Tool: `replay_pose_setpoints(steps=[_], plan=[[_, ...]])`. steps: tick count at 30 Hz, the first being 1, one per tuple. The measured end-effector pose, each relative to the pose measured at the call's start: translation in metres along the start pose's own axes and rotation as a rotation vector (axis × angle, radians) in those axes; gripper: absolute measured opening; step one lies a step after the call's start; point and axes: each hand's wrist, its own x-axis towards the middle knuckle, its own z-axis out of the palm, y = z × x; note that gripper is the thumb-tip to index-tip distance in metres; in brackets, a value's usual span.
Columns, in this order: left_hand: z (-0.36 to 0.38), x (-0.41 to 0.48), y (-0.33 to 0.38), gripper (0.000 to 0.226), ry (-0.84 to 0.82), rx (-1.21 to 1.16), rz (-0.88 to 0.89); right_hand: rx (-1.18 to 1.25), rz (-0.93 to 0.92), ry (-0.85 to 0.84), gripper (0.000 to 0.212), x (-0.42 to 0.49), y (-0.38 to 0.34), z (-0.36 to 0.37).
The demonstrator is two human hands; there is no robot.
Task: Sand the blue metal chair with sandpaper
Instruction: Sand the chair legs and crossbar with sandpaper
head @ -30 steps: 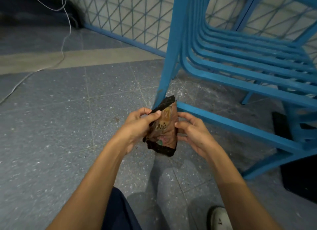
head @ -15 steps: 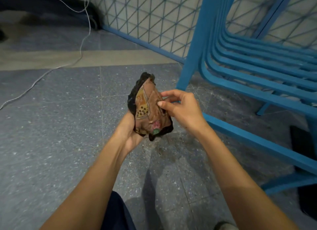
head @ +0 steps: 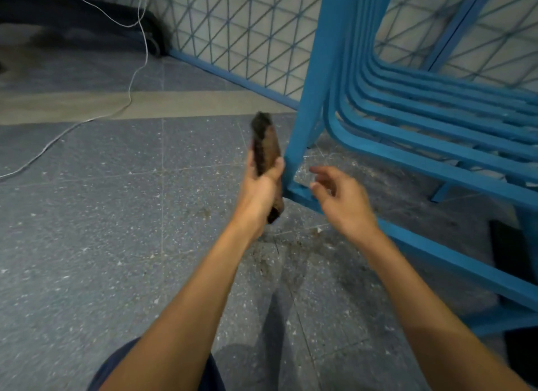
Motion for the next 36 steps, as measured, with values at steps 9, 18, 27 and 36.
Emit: replay_pose_setpoints(steps=[9, 18, 27, 36], plan=[[0.029, 0.027, -0.021, 0.086, -0.08, -0.026, 0.207, -0.312, -0.124, -0.102, 0.036, 0.003, 0.012, 0.026], [0.011, 0.043, -0.078, 0.062, -0.039, -0.035, 0.1, -0.34, -0.106, -0.109, 0.042, 0.005, 0.016, 0.029], [0.036, 0.033, -0.005, 0.051, -0.134, -0.212, 0.219, -0.368, -0.09, -0.082, 0.032, 0.006, 0.014, 0.031], [-0.005, 0.074, -0.103, 0.045, -0.054, -0.09, -0.009, -0.348, -0.071, -0.062, 0.037, 0.005, 0.014, 0.032]])
